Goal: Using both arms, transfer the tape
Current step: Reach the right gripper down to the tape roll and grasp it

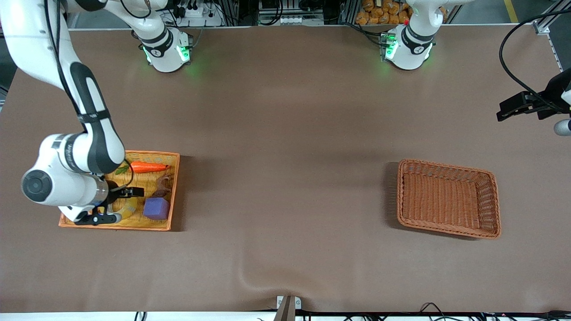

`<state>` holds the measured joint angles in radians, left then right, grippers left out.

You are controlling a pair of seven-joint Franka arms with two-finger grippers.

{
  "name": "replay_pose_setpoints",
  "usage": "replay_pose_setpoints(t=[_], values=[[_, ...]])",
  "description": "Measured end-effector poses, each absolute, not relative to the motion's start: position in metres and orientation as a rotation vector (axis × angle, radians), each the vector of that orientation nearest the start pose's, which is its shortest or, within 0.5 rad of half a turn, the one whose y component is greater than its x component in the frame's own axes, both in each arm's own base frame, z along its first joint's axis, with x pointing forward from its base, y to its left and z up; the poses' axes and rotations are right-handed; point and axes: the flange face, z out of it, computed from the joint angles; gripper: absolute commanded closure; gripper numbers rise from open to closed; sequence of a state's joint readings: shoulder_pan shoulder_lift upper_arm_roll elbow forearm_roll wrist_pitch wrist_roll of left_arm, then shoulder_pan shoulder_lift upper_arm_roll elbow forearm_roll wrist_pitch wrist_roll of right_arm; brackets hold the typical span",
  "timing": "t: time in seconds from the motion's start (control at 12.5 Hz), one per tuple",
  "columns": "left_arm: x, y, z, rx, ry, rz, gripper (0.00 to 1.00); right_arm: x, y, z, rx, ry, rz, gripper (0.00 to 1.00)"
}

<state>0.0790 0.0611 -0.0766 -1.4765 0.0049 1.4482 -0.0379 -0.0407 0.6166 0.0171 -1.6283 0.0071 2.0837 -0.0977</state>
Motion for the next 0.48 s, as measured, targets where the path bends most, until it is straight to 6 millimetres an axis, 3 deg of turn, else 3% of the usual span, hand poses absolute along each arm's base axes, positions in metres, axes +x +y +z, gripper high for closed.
replay_pose_setpoints(t=[0.16,0.24,0.32,0.48], values=[[0.561,0.004,0.624,-3.136,-0.065,0.142,0.0,0.671,-0.03,0.22,-3.098,-0.149,0.251,0.0],[0.561,0.004,0.624,-3.136,-0.065,0.142,0.0,0.669,-0.036,0.211,-3.093,-0.156,0.27,0.05],[0.561,0.004,0.624,-3.136,-0.065,0.143,0.0,0.666,-0.039,0.206,-3.09,-0.159,0.284,0.61],[0.561,0.004,0.623,-3.136,-0.065,0.145,0.0,0.663,-0.038,0.2,-3.086,-0.16,0.302,0.81]])
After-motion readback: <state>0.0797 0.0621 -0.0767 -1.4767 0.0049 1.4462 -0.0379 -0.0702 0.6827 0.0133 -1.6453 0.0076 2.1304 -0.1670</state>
